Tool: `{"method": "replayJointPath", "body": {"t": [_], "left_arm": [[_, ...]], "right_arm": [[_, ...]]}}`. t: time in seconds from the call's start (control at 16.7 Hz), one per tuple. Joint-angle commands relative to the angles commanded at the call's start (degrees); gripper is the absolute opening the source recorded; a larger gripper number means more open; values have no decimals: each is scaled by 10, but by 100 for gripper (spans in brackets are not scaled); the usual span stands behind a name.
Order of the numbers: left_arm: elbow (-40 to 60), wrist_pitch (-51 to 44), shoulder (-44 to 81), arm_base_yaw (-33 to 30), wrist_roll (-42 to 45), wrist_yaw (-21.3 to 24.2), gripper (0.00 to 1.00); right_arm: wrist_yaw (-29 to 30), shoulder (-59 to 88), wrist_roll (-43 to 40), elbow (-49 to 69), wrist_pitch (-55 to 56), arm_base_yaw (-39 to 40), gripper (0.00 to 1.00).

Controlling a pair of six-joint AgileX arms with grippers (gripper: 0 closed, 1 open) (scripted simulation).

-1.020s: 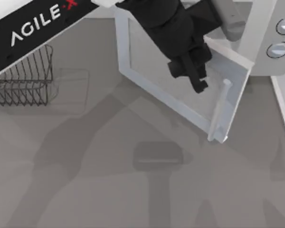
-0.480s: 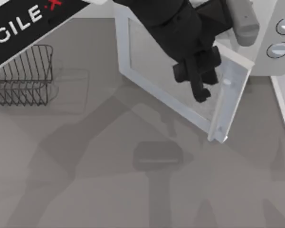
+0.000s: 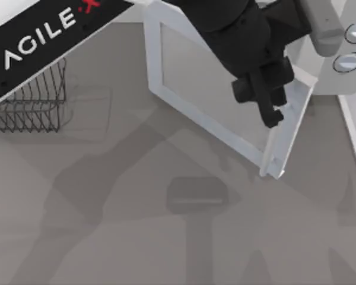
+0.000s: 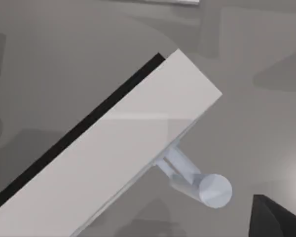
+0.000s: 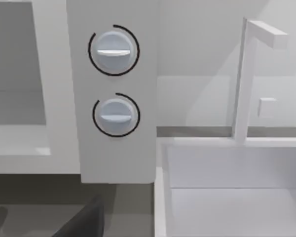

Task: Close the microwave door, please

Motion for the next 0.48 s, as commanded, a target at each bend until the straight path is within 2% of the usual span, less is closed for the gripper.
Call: {"method": "replayJointPath", "body": {"t": [0.24,0.48], "left_arm": [[4,40,46,27,-24,-17,0],[2,41,47,26,-25,-17,0]], "right_arm": [[0,0,0,0,0,0,100],[0,0,0,0,0,0,100]]}}
